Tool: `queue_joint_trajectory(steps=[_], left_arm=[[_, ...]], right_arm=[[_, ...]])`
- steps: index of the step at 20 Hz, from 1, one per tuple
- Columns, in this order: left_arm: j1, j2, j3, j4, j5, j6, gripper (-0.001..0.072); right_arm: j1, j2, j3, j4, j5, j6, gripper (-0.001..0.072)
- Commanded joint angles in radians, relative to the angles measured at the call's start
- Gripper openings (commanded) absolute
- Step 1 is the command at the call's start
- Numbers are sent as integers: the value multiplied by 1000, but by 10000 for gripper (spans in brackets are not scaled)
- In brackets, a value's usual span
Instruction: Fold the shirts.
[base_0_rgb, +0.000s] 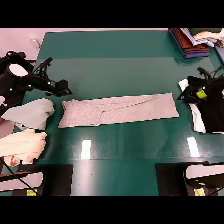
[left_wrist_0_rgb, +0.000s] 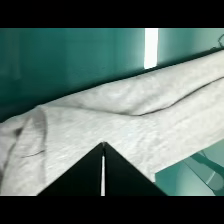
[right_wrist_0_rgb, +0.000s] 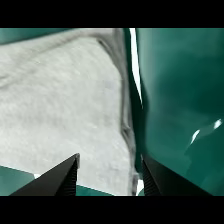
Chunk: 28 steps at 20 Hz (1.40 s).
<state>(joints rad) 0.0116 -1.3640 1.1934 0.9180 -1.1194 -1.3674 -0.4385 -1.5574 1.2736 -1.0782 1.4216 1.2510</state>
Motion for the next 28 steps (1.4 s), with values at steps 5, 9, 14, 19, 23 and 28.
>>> queue_joint_trajectory(steps=[5,9,14,19,23,28], left_arm=[[-291,-43,10,-36,215,-103,21],[-435,-151,26,-42,298,-159,21],[-538,-324,191,-41,296,-171,21],[-562,-460,328,-40,247,-178,21],[-565,-490,346,-36,249,-181,20],[-565,-492,346,-6,267,-211,21]], right_arm=[[-67,-119,-126,242,-47,-119,458],[22,-131,-119,269,-107,-152,190],[102,17,15,275,-15,-154,11],[243,195,209,275,14,-16,11],[394,238,333,275,16,43,10],[571,238,408,275,-16,81,11]])
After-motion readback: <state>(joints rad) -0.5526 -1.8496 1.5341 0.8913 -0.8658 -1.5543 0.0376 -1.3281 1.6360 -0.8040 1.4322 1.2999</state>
